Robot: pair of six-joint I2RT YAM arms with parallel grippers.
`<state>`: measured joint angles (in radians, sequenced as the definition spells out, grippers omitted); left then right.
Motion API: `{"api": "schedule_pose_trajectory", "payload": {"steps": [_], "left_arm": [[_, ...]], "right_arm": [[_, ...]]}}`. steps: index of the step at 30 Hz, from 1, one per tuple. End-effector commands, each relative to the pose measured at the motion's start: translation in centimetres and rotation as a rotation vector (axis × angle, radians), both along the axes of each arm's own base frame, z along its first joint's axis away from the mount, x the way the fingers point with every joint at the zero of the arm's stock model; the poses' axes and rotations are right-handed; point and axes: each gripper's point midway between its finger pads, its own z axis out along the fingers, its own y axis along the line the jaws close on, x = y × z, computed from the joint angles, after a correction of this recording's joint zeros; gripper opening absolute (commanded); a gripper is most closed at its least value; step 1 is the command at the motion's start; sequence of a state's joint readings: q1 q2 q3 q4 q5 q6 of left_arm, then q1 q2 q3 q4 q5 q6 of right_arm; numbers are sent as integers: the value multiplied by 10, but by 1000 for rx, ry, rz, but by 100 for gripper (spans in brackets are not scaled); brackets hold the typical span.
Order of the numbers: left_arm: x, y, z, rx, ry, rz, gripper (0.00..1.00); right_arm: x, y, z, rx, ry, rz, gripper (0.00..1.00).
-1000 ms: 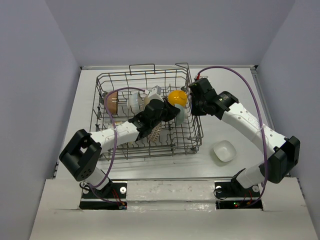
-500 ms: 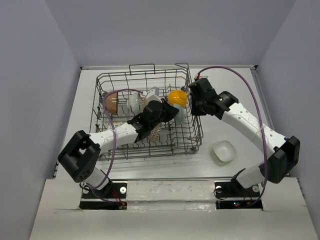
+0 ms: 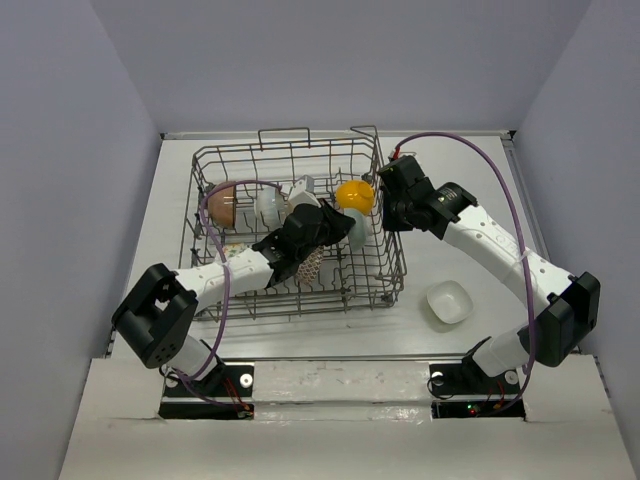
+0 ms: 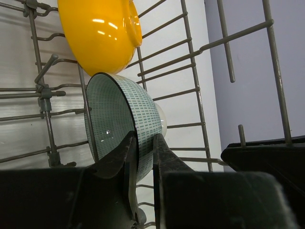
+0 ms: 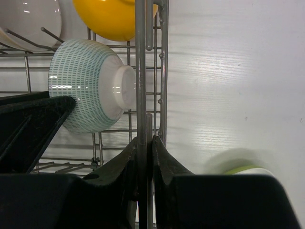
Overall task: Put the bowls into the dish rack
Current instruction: Place the upside down bowl on the dish rack.
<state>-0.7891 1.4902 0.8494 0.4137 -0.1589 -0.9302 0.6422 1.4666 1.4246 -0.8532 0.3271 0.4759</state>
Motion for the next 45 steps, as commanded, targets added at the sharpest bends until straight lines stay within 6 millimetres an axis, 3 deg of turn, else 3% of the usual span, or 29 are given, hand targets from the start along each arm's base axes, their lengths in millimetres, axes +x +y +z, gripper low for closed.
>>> {"api": "schedule_pose_trajectory", "payload": {"steps": [1, 19, 34, 41, 45], "left_arm": [[-23, 99, -118, 487, 219, 146, 20], [-31, 101, -130, 501, 238, 137, 22], [-36, 99, -136, 512, 247, 119, 30], [-34, 95, -130, 510, 228, 113, 33], [-28, 87, -114, 501, 188, 103, 33]], "right_arm": [[5, 0, -7, 16, 12, -35, 8], [4, 0, -5, 18, 11, -34, 7], [4, 0, -4, 19, 9, -34, 7], [4, -1, -1, 19, 4, -34, 7], [4, -1, 0, 15, 2, -36, 8]]}}
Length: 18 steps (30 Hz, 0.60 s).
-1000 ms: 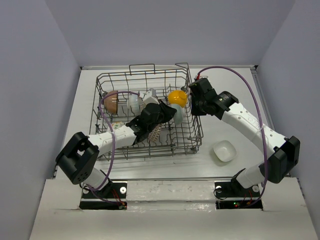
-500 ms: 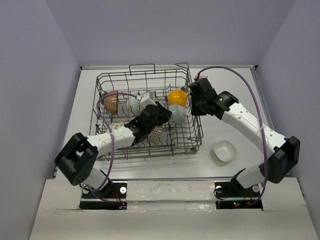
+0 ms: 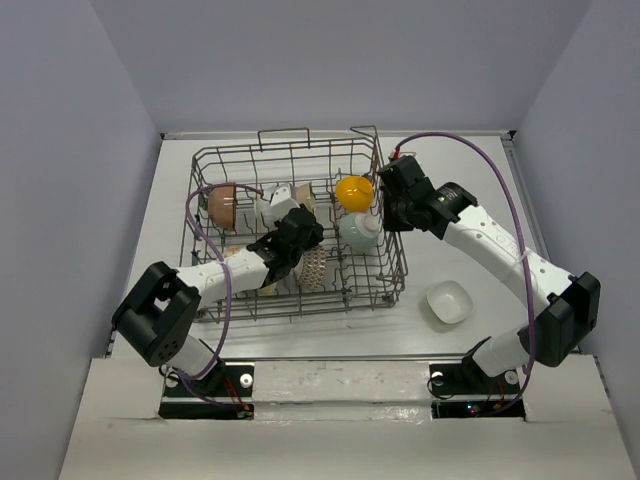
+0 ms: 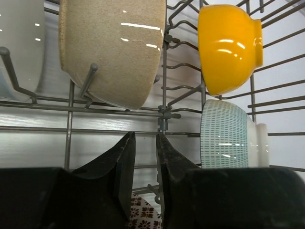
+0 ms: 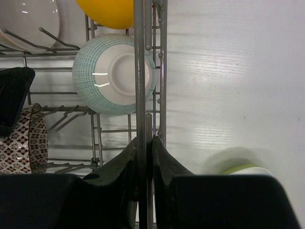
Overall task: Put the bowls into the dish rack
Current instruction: Place the upside down bowl on the dish rack.
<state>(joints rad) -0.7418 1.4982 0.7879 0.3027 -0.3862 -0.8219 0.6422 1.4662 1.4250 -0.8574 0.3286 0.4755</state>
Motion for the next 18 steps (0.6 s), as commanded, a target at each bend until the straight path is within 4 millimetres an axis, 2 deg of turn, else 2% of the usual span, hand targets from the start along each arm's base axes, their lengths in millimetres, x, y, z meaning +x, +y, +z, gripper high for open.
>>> {"api": "schedule_pose_trajectory", "payload": {"steps": [1, 4, 8, 12, 13, 15, 16, 18], "left_arm": [[-44, 15, -55, 196, 190, -81, 33], [-40, 12, -40, 210, 158, -90, 35], [-27, 2, -4, 207, 88, -105, 39], [-17, -4, 31, 204, 15, -112, 41], [-13, -8, 47, 188, -15, -112, 43], [-13, -6, 55, 212, -21, -119, 46], [-10, -9, 65, 203, -38, -122, 47], [-9, -10, 75, 203, -53, -127, 47]], "right_arm": [[5, -1, 2, 19, -3, -34, 8], [5, -1, 4, 19, -7, -38, 8], [8, -2, 11, 21, -25, -46, 8], [11, -3, 26, 25, -54, -54, 9], [14, -4, 34, 25, -71, -61, 9], [16, -5, 40, 24, -84, -66, 12], [17, -4, 47, 32, -97, -69, 12], [18, -5, 50, 26, -99, -72, 13]]}}
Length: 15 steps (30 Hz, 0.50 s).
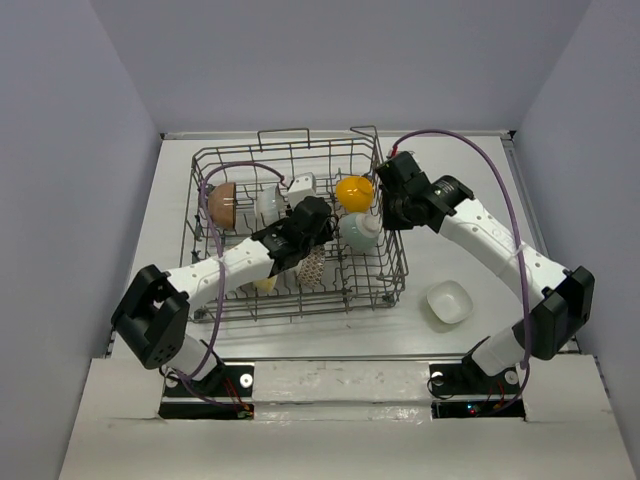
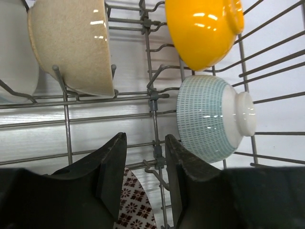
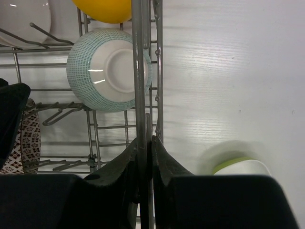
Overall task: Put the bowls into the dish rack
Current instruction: Place the upside down bowl on the dish rack, then move the bowl to the corner of the board.
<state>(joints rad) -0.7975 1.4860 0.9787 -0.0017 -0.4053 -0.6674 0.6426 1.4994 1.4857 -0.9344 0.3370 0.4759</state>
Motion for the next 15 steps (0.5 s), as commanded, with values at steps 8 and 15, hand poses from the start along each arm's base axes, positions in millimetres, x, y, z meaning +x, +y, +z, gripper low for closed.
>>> {"api": "schedule_pose_trajectory", "payload": {"steps": [8, 15], "left_arm": [[-2, 0, 87, -51, -142, -45, 48], [-15, 14, 114, -78, -190, -44, 48]], "right_arm": [[27, -6, 52, 35, -159, -95, 15], [44, 1, 43, 0, -154, -103, 15]]}}
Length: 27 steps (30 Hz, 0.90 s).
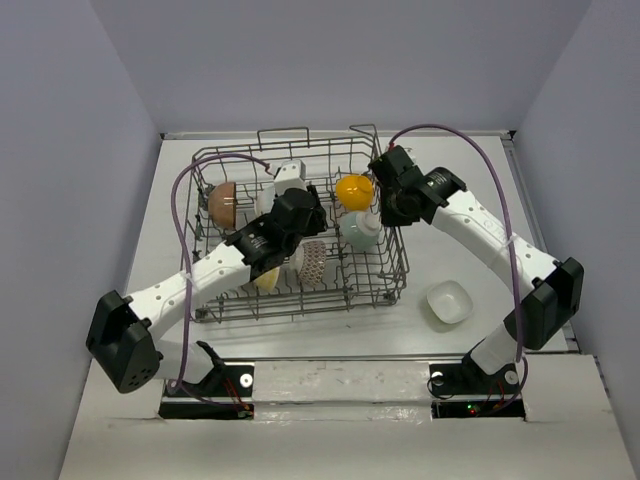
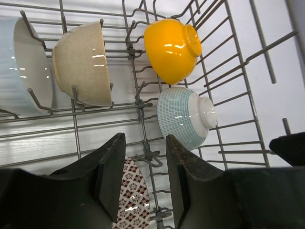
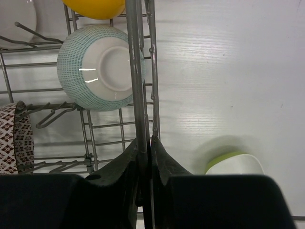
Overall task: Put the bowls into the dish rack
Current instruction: Move the bowl to the corner of the board.
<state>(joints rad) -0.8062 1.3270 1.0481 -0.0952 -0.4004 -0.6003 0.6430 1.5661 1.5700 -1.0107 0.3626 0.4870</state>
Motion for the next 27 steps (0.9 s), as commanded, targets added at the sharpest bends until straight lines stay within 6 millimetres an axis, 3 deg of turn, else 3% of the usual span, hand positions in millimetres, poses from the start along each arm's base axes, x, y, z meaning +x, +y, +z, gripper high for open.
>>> {"api": "schedule_pose_trajectory", "payload": {"steps": [1, 7, 17, 23, 27], "left_arm": [[-7, 10, 45, -47, -91, 1, 48], [-20, 25, 65, -65, -129, 4, 51], [-29, 34, 59, -52, -125, -3, 52], [-31, 33, 58, -54, -121, -18, 53], [-32, 33, 57, -50, -122, -26, 54]], "right_arm": [[45, 5, 42, 37, -193, -77, 15], [67, 10, 42, 32, -212, -84, 15], [112, 29, 48, 39, -274, -70, 14], [141, 18, 60, 30, -323, -104, 16], [146, 16, 64, 35, -340, -113, 22]]}}
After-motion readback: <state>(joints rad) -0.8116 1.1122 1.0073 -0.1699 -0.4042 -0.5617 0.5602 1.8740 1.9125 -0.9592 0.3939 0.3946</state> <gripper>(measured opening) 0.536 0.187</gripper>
